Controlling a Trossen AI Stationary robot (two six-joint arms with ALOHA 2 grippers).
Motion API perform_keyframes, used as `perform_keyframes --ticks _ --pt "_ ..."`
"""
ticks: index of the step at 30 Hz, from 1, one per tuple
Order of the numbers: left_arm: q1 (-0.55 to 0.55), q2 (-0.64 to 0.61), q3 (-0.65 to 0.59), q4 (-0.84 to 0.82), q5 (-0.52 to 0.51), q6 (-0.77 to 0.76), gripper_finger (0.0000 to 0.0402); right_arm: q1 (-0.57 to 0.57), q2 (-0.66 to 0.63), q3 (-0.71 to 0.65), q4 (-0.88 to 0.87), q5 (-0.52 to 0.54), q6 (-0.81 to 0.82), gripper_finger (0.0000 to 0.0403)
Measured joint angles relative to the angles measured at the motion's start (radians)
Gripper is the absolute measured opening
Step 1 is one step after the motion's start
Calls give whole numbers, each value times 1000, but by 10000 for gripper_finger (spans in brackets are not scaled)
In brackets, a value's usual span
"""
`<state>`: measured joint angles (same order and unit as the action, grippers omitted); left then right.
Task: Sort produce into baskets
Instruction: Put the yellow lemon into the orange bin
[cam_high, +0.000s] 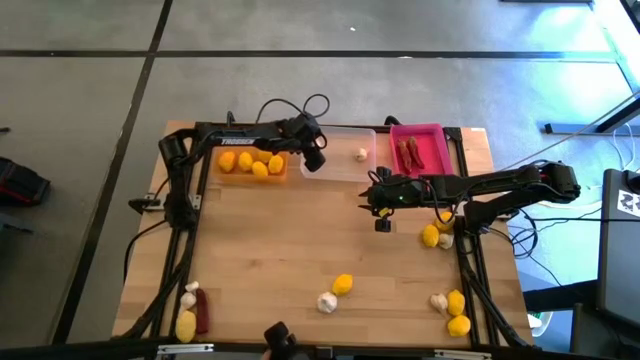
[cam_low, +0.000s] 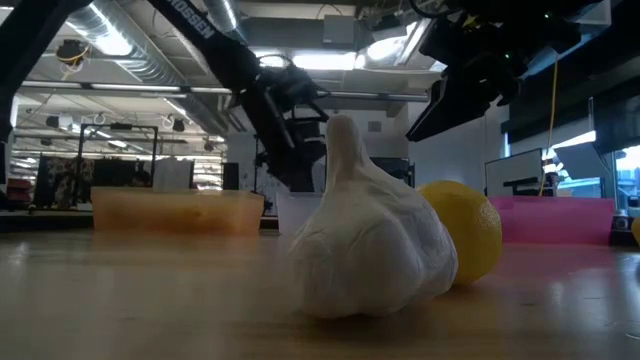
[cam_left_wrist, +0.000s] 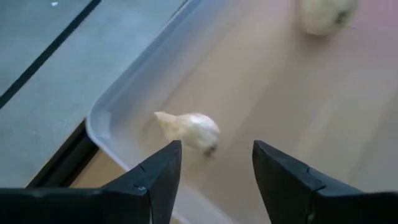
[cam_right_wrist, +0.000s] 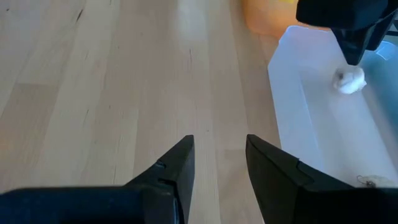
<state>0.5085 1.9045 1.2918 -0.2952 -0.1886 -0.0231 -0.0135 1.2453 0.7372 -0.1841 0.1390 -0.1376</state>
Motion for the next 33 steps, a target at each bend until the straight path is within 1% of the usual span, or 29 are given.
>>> perform_keyframes --ticks 3,6,11,16,21,24,26,29,33 --pt "-38 0 52 -93 0 4 194 0 0 0 0 0 0 138" --pt "-95 -6 90 -144 0 20 194 0 0 0 0 0 0 138" --pt "-205 -56 97 -165 2 33 194 0 0 0 -29 -17 43 138" --pt "-318 -102 91 -171 2 -23 194 1 0 0 -62 -35 82 138" --pt "-431 -103 61 -177 2 -89 194 1 0 0 -65 -176 112 138" --pt "-495 -103 33 -163 3 -148 194 1 0 0 -64 -276 131 138" --pt "-536 -103 18 -168 3 -195 194 1 0 0 -66 -321 138 138" --pt "-599 -103 -8 -131 -2 -245 194 2 0 0 -65 -365 162 138" --pt "-671 -102 -65 -8 -8 -313 194 9 0 0 -66 -386 186 138"
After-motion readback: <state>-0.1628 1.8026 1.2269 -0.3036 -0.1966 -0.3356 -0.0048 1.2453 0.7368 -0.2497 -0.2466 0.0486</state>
